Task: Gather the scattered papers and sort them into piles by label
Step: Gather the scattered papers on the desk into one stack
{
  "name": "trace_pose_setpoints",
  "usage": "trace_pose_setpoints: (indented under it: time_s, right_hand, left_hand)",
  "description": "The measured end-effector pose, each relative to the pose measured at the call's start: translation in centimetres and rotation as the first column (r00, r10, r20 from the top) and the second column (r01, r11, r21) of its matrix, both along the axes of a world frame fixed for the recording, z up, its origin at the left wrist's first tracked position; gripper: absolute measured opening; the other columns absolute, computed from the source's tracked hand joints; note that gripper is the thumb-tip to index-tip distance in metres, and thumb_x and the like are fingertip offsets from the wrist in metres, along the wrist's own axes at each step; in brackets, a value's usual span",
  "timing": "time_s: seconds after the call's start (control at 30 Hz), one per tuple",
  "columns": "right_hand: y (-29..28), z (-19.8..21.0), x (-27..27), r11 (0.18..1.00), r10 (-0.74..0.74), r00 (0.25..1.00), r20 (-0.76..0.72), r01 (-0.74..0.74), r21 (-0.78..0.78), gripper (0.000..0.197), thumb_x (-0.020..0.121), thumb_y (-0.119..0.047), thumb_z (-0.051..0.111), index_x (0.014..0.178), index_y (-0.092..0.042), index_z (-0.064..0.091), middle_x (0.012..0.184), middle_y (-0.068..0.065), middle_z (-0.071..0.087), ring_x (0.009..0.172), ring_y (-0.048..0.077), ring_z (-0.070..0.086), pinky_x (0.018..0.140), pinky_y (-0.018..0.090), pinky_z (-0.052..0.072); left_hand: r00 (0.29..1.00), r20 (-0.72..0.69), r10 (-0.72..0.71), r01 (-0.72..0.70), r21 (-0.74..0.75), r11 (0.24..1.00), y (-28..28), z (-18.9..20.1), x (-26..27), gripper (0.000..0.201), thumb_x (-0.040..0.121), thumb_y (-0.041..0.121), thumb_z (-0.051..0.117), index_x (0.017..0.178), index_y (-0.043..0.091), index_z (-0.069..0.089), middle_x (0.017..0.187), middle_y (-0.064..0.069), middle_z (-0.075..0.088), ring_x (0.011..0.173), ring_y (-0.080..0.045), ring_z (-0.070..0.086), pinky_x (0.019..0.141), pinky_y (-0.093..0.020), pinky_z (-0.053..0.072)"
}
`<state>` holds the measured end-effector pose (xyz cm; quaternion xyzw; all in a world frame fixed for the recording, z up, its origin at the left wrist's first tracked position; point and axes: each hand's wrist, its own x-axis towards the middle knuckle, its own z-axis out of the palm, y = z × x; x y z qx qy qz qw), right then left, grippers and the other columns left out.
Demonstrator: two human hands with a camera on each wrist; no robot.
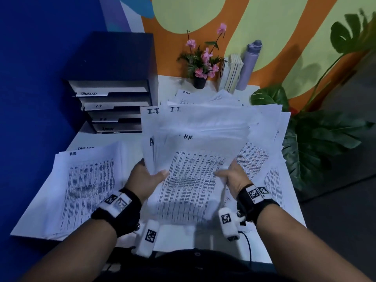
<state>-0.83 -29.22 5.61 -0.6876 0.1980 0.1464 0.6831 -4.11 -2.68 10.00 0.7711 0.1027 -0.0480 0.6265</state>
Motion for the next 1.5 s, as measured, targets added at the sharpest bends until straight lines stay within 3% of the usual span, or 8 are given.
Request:
trace_pose_setpoints:
  time_s: [0.1, 0.23, 0.33, 0.6, 0.77, 1.1, 1.23, 1.5]
  right_hand:
    - [0.9, 4.1, 0.6, 0.983, -0.167, 0.964, 0.209, 0.148, 0.104, 0.058, 0.066, 0.018, 0.069, 0.111, -0.015, 0.055, 0.108, 0.005, 0.067, 0.106, 0.027, 0.063, 0.094, 0.047, 0.052]
    - [1.4, 7.0, 0.2, 0.991, -0.134, 0.904, 0.405, 0.118, 0.065, 0.056, 0.06, 0.013, 0.069, 0.102, -0.022, 0.057, 0.092, 0.0, 0.068, 0.086, 0.015, 0.067, 0.072, 0.028, 0.053]
    - [1.7, 7.0, -0.5, 0.996, -0.094, 0.898, 0.43, 0.083, 0.046, 0.061, 0.065, 0.019, 0.068, 0.104, -0.025, 0.054, 0.097, 0.003, 0.065, 0.09, 0.017, 0.065, 0.074, 0.031, 0.054]
    - [2.2, 8.2, -0.5, 0.987, -0.053, 0.901, 0.43, -0.018, 0.16, 0.059, 0.051, 0.008, 0.054, 0.097, -0.029, 0.057, 0.091, 0.001, 0.056, 0.068, 0.003, 0.057, 0.053, 0.022, 0.044]
    - [2.3, 6.8, -0.6, 0.985, -0.028, 0.946, 0.323, -0.029, 0.171, 0.062, 0.047, 0.004, 0.053, 0.105, -0.018, 0.057, 0.087, -0.001, 0.061, 0.087, 0.019, 0.057, 0.068, 0.03, 0.048]
    - [2.0, 3.9, -0.8, 1.0, -0.027, 0.995, 0.1, 0.026, 0.013, 0.038, 0.07, -0.006, 0.078, 0.103, -0.015, 0.062, 0.104, 0.008, 0.07, 0.103, 0.027, 0.064, 0.098, 0.046, 0.046]
    - [2.5, 2.1, -1.6, 0.977, 0.078, 0.996, 0.046, -0.067, -0.203, 0.022, 0.091, -0.023, 0.066, 0.105, -0.008, 0.059, 0.112, 0.025, 0.064, 0.109, 0.04, 0.059, 0.096, 0.049, 0.05]
    - [4.0, 4.6, 0.1, 0.976, 0.038, 0.984, 0.171, 0.0, -0.219, 0.034, 0.089, -0.032, 0.067, 0.117, -0.017, 0.053, 0.103, 0.001, 0.064, 0.096, 0.019, 0.062, 0.083, 0.035, 0.055]
  left_hand:
    - [0.997, 0.069, 0.019, -0.011, -0.115, 0.993, -0.3, 2.9, 1.0, 0.02, 0.077, 0.014, 0.078, 0.09, 0.023, 0.066, 0.076, 0.015, 0.072, 0.075, 0.001, 0.067, 0.063, -0.013, 0.047]
    - [0.996, 0.087, 0.024, -0.009, -0.171, 0.985, -0.2, 4.2, 1.6, 0.034, 0.065, 0.024, 0.084, 0.095, 0.024, 0.066, 0.08, 0.021, 0.073, 0.077, 0.008, 0.067, 0.066, -0.01, 0.053]
    - [0.996, 0.068, 0.061, -0.048, -0.183, 0.982, -0.2, 3.7, 1.5, 0.067, 0.054, 0.035, 0.091, 0.105, 0.001, 0.065, 0.096, -0.007, 0.073, 0.095, -0.018, 0.068, 0.089, -0.04, 0.056]
    - [0.985, 0.014, 0.172, -0.161, -0.289, 0.944, 0.4, 1.5, 2.2, 0.061, 0.067, -0.027, 0.064, 0.102, 0.023, 0.058, 0.089, -0.003, 0.067, 0.077, -0.014, 0.069, 0.057, -0.019, 0.054]
    - [0.981, -0.028, 0.193, -0.195, -0.18, 0.964, -0.3, -0.3, 2.8, 0.05, 0.064, -0.031, 0.044, 0.107, -0.008, 0.054, 0.074, -0.001, 0.058, 0.074, -0.022, 0.057, 0.052, -0.018, 0.048]
    - [0.981, -0.165, 0.103, -0.12, -0.096, 0.988, -0.9, -2.3, 3.4, 0.041, 0.078, -0.012, 0.065, 0.109, 0.014, 0.058, 0.097, 0.0, 0.063, 0.1, -0.023, 0.057, 0.088, -0.031, 0.042]
    - [0.974, -0.227, 0.018, -0.012, 0.03, 0.999, -0.4, -3.6, 2.3, 0.031, 0.087, 0.009, 0.069, 0.115, 0.012, 0.057, 0.109, -0.004, 0.059, 0.108, -0.023, 0.055, 0.089, -0.029, 0.038]
    - [0.993, -0.115, 0.015, -0.008, 0.058, 0.998, 1.3, -2.8, 1.3, 0.02, 0.093, 0.02, 0.061, 0.11, 0.031, 0.058, 0.106, 0.011, 0.065, 0.102, -0.012, 0.06, 0.093, -0.036, 0.047]
